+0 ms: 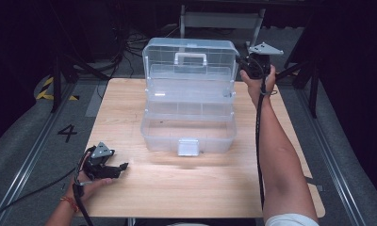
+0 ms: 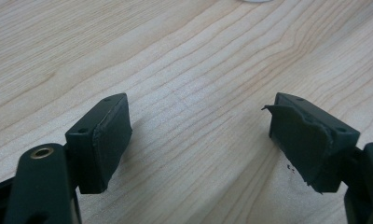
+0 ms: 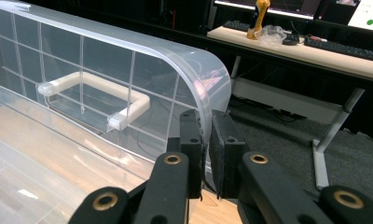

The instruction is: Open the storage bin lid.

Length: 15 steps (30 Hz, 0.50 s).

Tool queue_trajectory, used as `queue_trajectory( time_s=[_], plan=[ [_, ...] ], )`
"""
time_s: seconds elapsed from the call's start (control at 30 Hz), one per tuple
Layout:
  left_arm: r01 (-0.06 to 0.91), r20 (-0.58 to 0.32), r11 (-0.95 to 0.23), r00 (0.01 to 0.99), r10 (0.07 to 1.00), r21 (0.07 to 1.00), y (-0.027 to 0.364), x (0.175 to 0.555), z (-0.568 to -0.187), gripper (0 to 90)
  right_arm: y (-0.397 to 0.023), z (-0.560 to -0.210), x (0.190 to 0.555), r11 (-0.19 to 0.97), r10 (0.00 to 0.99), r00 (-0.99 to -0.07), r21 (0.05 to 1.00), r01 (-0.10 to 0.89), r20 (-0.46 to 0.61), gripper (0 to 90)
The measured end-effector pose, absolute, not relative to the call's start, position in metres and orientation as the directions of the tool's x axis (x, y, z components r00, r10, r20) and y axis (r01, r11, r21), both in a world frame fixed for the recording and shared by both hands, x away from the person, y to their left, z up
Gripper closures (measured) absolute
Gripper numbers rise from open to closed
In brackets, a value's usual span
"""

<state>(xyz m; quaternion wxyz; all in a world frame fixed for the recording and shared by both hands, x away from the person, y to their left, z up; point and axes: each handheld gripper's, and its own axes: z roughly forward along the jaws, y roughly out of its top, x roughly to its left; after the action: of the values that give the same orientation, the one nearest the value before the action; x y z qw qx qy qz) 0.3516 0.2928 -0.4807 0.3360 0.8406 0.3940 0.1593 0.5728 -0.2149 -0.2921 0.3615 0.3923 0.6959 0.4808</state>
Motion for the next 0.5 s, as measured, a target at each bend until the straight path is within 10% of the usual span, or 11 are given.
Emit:
queue_trajectory(
  time_s=[0.5],
  plan=[
    [0.553,0.006,-0.466,0.639,0.769,0.691,0.293,0.352,-0.481,21.4,-0.215,-0.292,0.591,0.231,0.892,-0.439,0.944,0.237,-0.108,84.3]
  ],
)
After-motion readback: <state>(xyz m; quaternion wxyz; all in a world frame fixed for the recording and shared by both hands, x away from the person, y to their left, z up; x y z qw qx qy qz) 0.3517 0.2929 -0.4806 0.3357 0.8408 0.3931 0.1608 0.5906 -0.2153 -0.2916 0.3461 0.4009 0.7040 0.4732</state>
